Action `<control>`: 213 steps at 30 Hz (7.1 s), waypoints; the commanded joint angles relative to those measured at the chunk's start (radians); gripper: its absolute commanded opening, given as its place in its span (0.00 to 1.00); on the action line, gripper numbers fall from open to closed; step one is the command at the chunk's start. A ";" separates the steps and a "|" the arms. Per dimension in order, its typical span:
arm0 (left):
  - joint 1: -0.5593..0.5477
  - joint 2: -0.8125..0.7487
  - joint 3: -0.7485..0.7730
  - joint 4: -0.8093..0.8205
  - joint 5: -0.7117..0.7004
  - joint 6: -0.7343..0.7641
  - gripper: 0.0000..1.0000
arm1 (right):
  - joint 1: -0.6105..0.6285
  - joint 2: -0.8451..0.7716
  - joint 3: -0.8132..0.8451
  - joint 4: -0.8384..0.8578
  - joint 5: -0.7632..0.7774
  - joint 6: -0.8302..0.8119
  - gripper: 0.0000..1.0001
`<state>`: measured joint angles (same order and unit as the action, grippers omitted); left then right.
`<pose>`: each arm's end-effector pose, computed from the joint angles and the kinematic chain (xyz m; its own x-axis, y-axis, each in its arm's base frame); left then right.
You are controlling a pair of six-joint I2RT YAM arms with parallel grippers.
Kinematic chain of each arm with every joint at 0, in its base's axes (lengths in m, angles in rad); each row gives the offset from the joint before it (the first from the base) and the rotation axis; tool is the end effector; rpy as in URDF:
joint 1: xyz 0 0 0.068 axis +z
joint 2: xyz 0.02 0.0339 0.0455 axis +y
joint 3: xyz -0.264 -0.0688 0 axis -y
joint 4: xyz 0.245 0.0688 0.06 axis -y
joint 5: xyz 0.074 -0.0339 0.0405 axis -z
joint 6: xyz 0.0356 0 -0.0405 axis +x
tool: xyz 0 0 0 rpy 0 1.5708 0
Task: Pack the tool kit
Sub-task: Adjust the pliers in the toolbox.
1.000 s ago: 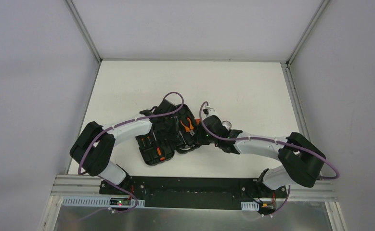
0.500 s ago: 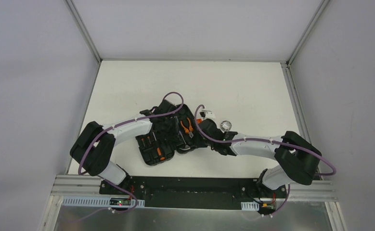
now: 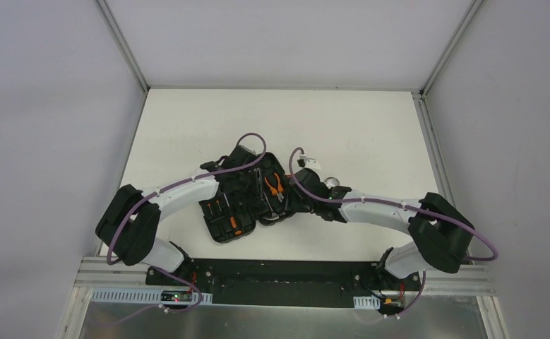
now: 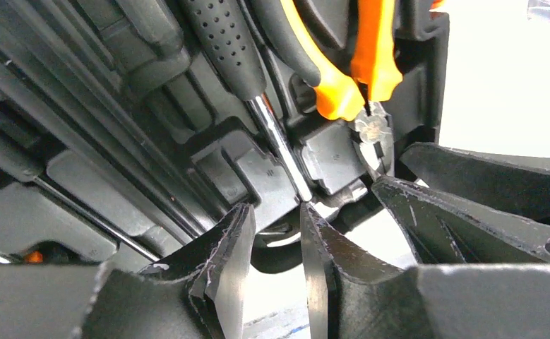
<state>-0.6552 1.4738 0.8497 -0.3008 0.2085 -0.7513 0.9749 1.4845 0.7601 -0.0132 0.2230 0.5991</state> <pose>0.2285 -0.1849 0.1949 -0.9371 -0.1221 -0.3270 0.0756 0.8436 -0.5317 0.1754 0.2447 0.1860 -0.7151 -0.0746 -0.6951 -0.3779 0.8778 0.2945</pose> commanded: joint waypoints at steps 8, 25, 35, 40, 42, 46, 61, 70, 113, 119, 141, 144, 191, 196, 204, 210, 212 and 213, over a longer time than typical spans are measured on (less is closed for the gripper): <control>0.024 -0.116 0.073 -0.034 -0.088 -0.060 0.32 | -0.003 -0.061 0.178 -0.179 0.023 -0.173 0.24; 0.060 -0.027 0.101 -0.013 -0.079 -0.080 0.29 | -0.021 0.222 0.302 -0.297 -0.022 -0.200 0.16; 0.063 0.002 0.121 0.006 -0.061 -0.102 0.27 | -0.017 0.322 0.346 -0.447 0.051 -0.188 0.15; 0.066 0.077 0.147 0.040 -0.029 -0.140 0.24 | -0.015 0.318 0.385 -0.460 0.025 -0.210 0.15; 0.066 0.117 0.153 0.055 -0.010 -0.157 0.22 | -0.016 0.310 0.395 -0.461 0.003 -0.214 0.15; 0.066 0.183 0.150 0.100 0.020 -0.193 0.20 | -0.028 0.249 0.403 -0.452 -0.033 -0.214 0.16; 0.067 0.207 0.163 0.144 -0.020 -0.218 0.13 | -0.148 0.129 0.409 -0.396 -0.199 -0.286 0.18; 0.068 0.208 0.147 0.140 -0.011 -0.205 0.13 | -0.071 0.182 0.415 -0.486 -0.097 -0.293 0.32; 0.060 0.065 -0.067 0.096 0.072 -0.144 0.15 | 0.003 0.247 0.350 -0.271 0.064 -0.429 0.02; 0.060 0.060 -0.077 0.096 0.074 -0.148 0.15 | -0.027 0.266 0.332 -0.235 -0.015 -0.405 0.16; 0.060 -0.034 -0.088 0.081 0.034 -0.157 0.15 | -0.129 0.257 0.330 -0.313 -0.249 -0.178 0.07; 0.060 -0.041 -0.086 0.076 0.032 -0.154 0.14 | -0.135 0.282 0.310 -0.305 -0.257 -0.158 0.07; 0.060 -0.130 -0.074 0.011 -0.073 -0.122 0.17 | -0.100 0.408 0.652 -0.226 0.225 -0.482 0.36; 0.060 -0.138 -0.078 0.009 -0.074 -0.122 0.18 | -0.089 0.451 0.661 -0.234 0.217 -0.491 0.33; 0.060 -0.146 -0.078 0.006 -0.079 -0.117 0.18 | -0.084 0.453 0.651 -0.224 0.140 -0.501 0.03; 0.060 -0.149 -0.074 0.004 -0.081 -0.111 0.18 | -0.087 0.432 0.622 -0.171 0.054 -0.528 0.00; 0.060 -0.151 -0.076 0.005 -0.080 -0.110 0.18 | -0.093 0.435 0.613 -0.157 0.029 -0.543 0.00; 0.059 -0.152 -0.076 0.005 -0.080 -0.110 0.18 | -0.097 0.439 0.612 -0.157 0.008 -0.552 0.00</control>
<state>-0.5896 1.3529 0.7734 -0.2768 0.1471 -0.8776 0.8806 1.9556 1.3834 -0.2264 0.3420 0.0788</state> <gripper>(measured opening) 0.178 0.163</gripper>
